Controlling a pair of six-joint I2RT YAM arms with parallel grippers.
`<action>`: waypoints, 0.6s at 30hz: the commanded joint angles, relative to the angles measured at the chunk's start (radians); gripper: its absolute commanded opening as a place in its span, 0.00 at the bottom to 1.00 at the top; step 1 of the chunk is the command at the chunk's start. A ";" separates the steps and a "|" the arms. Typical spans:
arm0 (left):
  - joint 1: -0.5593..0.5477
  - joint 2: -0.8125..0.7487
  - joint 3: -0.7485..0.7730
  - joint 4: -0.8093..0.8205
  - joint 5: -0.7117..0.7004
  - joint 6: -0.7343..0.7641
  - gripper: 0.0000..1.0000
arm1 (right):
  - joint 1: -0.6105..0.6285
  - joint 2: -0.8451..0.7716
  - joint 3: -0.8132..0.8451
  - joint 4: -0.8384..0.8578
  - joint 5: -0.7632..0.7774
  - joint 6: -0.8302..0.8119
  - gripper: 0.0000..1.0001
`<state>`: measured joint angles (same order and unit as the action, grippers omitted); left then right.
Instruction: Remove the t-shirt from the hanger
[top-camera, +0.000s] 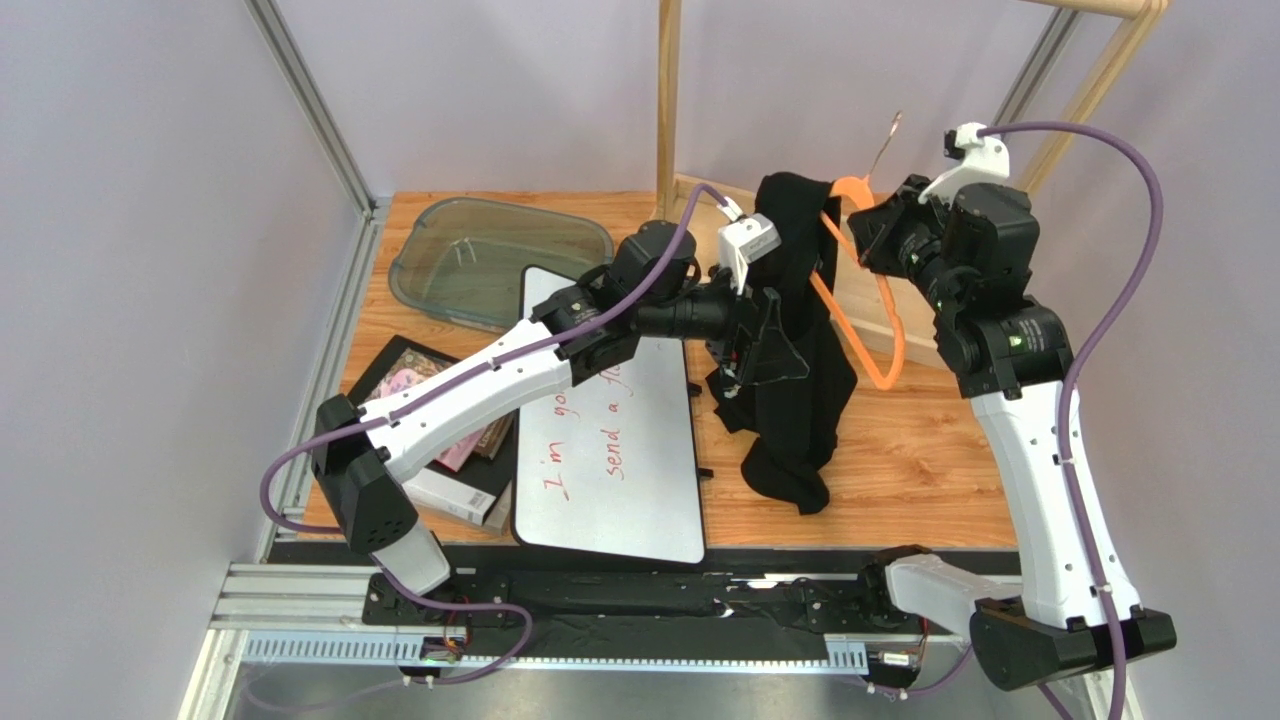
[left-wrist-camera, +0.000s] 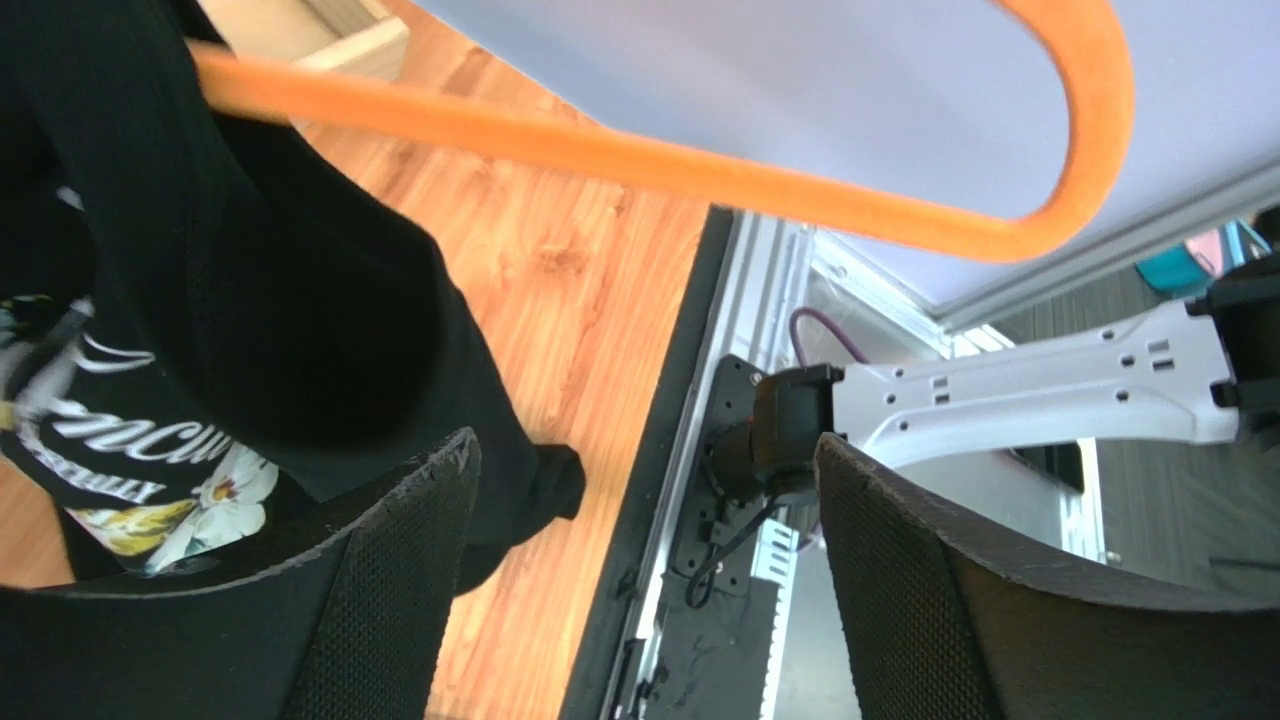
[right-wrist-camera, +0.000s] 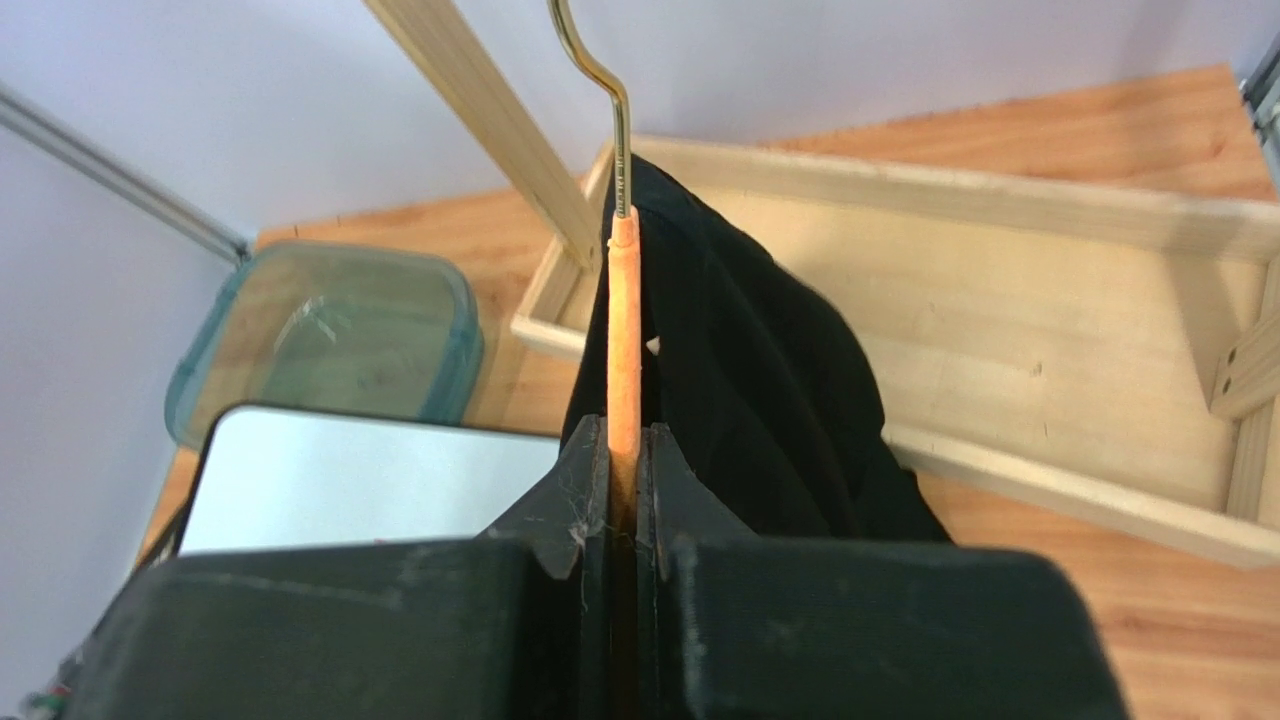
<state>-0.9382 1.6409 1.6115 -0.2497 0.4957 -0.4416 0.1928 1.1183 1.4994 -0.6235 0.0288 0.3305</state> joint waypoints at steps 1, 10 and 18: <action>0.021 -0.029 0.074 -0.052 -0.126 0.037 0.88 | 0.005 -0.005 0.065 -0.151 -0.081 -0.031 0.00; 0.076 0.140 0.320 -0.186 -0.220 0.087 0.91 | 0.013 -0.080 0.009 -0.306 -0.076 -0.074 0.00; 0.078 0.287 0.415 -0.195 -0.178 0.075 0.88 | 0.016 -0.138 0.019 -0.389 -0.121 -0.093 0.00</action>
<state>-0.8574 1.8683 1.9793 -0.3950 0.3012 -0.3855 0.2020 1.0271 1.4975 -0.9958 -0.0608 0.2630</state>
